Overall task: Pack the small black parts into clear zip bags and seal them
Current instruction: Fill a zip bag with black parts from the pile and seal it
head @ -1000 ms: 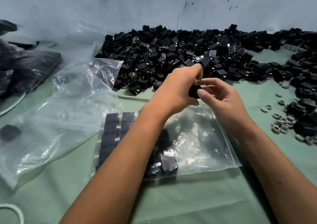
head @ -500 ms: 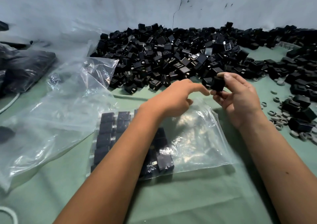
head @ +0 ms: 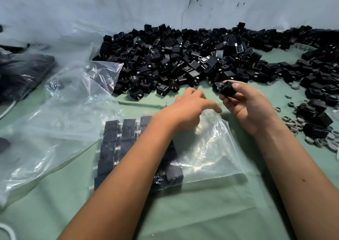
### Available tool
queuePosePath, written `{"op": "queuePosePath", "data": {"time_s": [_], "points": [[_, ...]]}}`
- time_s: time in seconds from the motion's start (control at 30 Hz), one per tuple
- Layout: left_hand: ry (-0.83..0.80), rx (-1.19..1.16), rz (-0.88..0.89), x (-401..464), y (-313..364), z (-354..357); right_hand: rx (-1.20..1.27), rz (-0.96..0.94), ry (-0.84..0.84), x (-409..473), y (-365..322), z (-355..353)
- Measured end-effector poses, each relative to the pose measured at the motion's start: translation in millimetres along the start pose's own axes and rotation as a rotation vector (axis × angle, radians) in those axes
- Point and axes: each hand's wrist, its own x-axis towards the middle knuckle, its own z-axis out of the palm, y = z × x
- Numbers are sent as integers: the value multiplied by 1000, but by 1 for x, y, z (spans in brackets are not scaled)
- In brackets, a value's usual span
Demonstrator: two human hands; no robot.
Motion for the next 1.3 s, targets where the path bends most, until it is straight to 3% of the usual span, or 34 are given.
{"op": "queuePosePath", "data": {"time_s": [0.13,0.27,0.4,0.53,0.7,0.93,1.17,1.3], "points": [[68,18,57,0,0,1,3,25,-43,-2,2,1],[170,-5,86,-5,-11,-17,-143,30,-71,-2,-1,-4],[210,-146,32,-15,-15,-37,-185,93,-403,-6,-5,-9],[230,-177,30,-20,-12,-45,-452,157,-669,-15,-5,-6],[231,-243,51,-23,-8,-50,-617,-22,-677,-22,1,6],[190,-408,31,-26,-24,-52,-651,-53,-614,-18,-6,2],[216,-466,41,-21,-21,-46,-695,14,-873,-25,-8,5],[282,-392,80,-16,-10,-43,-706,23,-863,-29,-2,14]]}}
